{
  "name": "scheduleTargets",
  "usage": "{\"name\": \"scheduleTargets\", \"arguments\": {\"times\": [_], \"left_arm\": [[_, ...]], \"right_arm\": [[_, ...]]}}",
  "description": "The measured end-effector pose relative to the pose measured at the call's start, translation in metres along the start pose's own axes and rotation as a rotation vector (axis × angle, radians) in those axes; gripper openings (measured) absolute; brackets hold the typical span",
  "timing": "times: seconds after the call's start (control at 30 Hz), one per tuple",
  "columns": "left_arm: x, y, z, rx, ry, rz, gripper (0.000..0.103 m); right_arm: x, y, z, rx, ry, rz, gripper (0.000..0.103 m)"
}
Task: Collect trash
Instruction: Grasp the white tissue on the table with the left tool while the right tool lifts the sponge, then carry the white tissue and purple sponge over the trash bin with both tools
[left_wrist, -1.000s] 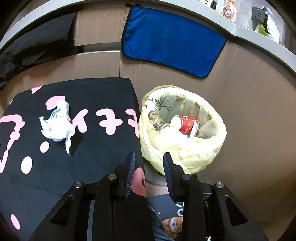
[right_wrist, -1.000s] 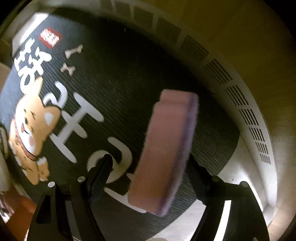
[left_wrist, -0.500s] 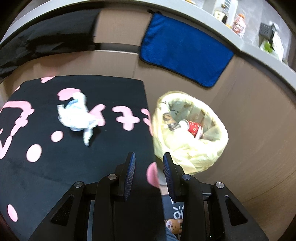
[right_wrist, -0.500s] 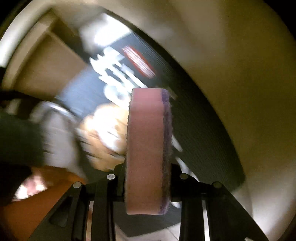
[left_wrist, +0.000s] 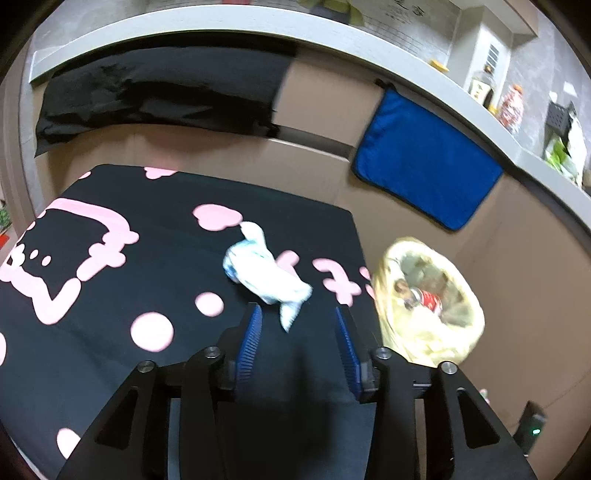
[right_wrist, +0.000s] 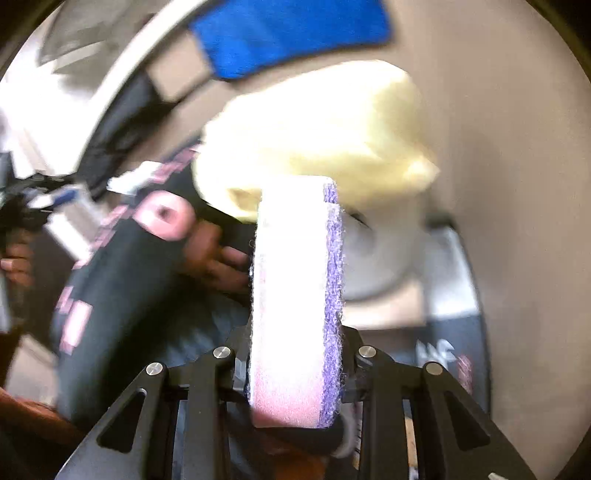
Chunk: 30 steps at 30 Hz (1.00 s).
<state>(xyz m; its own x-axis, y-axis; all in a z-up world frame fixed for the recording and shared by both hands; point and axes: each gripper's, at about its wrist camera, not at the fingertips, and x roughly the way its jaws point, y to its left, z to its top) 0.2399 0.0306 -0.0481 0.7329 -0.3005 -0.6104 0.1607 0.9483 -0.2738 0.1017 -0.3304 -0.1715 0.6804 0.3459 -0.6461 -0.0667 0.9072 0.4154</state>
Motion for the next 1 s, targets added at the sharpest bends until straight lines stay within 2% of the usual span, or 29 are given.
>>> {"name": "scheduleTargets", "arguments": {"times": [0.1, 0.27, 0.37, 0.53, 0.57, 0.6, 0.63, 0.67, 0.7, 0.8, 1.0], "left_arm": [[0.019, 0.009, 0.016, -0.002, -0.004, 0.000, 0.050], [0.065, 0.018, 0.032, -0.045, 0.013, 0.090, 0.050], [0.093, 0.024, 0.034, -0.100, 0.050, 0.180, 0.050], [0.127, 0.032, 0.034, -0.180, 0.123, 0.170, 0.050], [0.127, 0.032, 0.034, -0.184, 0.125, 0.170, 0.050], [0.126, 0.031, 0.034, -0.189, 0.121, 0.162, 0.042], [0.123, 0.030, 0.035, -0.188, 0.110, 0.157, 0.032], [0.119, 0.028, 0.036, -0.177, 0.099, 0.162, 0.016], [0.113, 0.024, 0.039, -0.157, 0.084, 0.166, 0.010], [0.087, 0.008, 0.049, -0.100, 0.009, 0.155, 0.004], [0.033, -0.048, 0.072, 0.020, -0.135, 0.066, 0.003]], "right_arm": [[0.002, 0.035, 0.031, -0.102, -0.004, 0.042, 0.027], [0.017, 0.068, 0.079, -0.150, -0.030, 0.085, 0.027], [0.012, 0.088, 0.101, -0.157, -0.049, 0.122, 0.027], [0.006, 0.115, 0.129, -0.234, -0.083, 0.096, 0.027], [0.006, 0.118, 0.134, -0.245, -0.089, 0.085, 0.027], [0.005, 0.122, 0.140, -0.256, -0.099, 0.071, 0.027], [0.003, 0.123, 0.144, -0.265, -0.108, 0.061, 0.027], [0.001, 0.123, 0.147, -0.272, -0.117, 0.050, 0.027], [0.002, 0.124, 0.151, -0.277, -0.125, 0.040, 0.027], [-0.001, 0.126, 0.165, -0.277, -0.147, 0.024, 0.027], [-0.014, 0.117, 0.190, -0.253, -0.198, -0.009, 0.027]]}}
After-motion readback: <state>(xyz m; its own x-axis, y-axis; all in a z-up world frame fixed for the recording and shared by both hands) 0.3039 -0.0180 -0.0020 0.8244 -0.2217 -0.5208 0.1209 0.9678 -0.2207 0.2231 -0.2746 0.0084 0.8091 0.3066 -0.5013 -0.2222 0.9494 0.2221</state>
